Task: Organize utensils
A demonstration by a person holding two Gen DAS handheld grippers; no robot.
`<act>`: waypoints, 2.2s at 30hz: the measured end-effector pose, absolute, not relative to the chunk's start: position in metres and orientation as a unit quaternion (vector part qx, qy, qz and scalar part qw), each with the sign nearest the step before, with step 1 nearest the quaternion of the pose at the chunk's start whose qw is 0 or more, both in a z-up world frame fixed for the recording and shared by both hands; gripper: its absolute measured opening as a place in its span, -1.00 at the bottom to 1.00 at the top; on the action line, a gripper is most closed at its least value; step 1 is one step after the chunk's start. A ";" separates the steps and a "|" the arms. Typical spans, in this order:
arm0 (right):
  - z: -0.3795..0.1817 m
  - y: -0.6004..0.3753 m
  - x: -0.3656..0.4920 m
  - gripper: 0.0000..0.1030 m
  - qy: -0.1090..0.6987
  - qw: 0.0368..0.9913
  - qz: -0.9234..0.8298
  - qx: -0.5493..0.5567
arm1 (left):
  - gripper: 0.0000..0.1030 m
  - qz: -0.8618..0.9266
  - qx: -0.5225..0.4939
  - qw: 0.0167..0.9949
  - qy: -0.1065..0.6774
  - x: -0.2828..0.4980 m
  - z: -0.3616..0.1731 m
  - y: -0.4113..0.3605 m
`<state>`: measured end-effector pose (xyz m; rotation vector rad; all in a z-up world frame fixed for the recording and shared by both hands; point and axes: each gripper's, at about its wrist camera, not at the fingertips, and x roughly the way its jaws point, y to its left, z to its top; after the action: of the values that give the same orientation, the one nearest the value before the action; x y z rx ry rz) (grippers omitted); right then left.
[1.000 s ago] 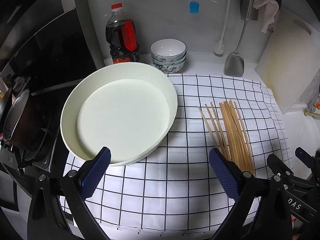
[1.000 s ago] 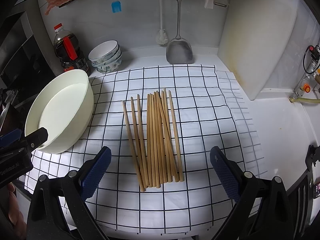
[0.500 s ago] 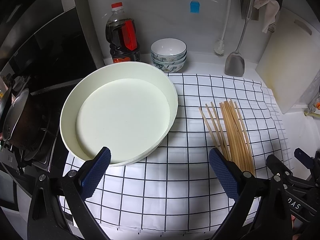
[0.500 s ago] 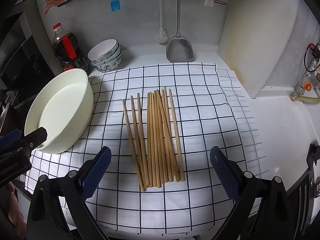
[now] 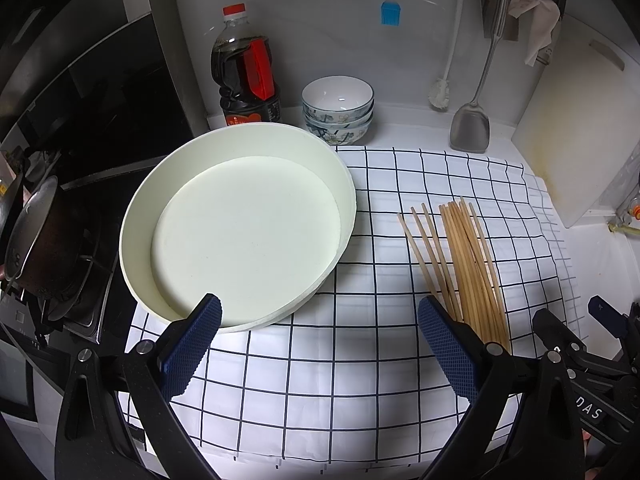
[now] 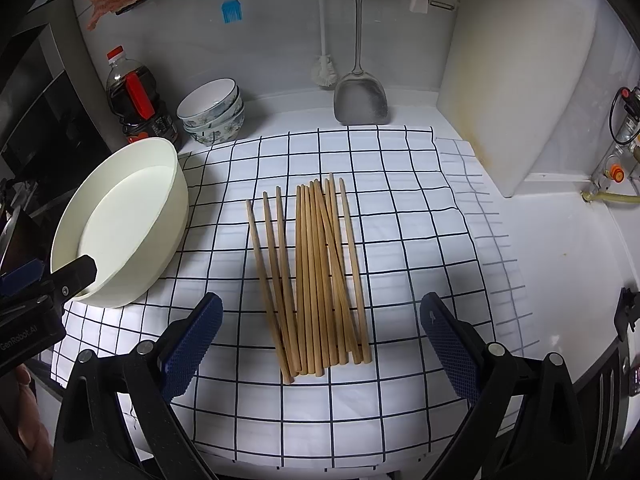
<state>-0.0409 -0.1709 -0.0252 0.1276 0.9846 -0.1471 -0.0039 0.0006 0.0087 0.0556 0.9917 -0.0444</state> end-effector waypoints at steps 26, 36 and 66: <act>-0.065 -0.243 -0.057 0.83 0.464 0.880 -0.031 0.095 | 0.88 -0.064 0.051 0.866 0.493 -0.006 -0.041 -0.064; -0.109 -0.264 -0.031 0.83 0.473 0.878 -0.037 0.066 | 0.88 -0.059 0.019 0.871 0.487 0.008 -0.082 -0.083; -0.156 -0.255 0.020 0.83 0.488 0.871 -0.043 -0.029 | 0.88 -0.015 0.005 0.867 0.498 0.031 -0.135 -0.090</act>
<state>0.0203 -0.2553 -0.1562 -0.0615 1.0196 -0.0898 0.0315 -0.0901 -0.1346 0.0097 1.0417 -0.0322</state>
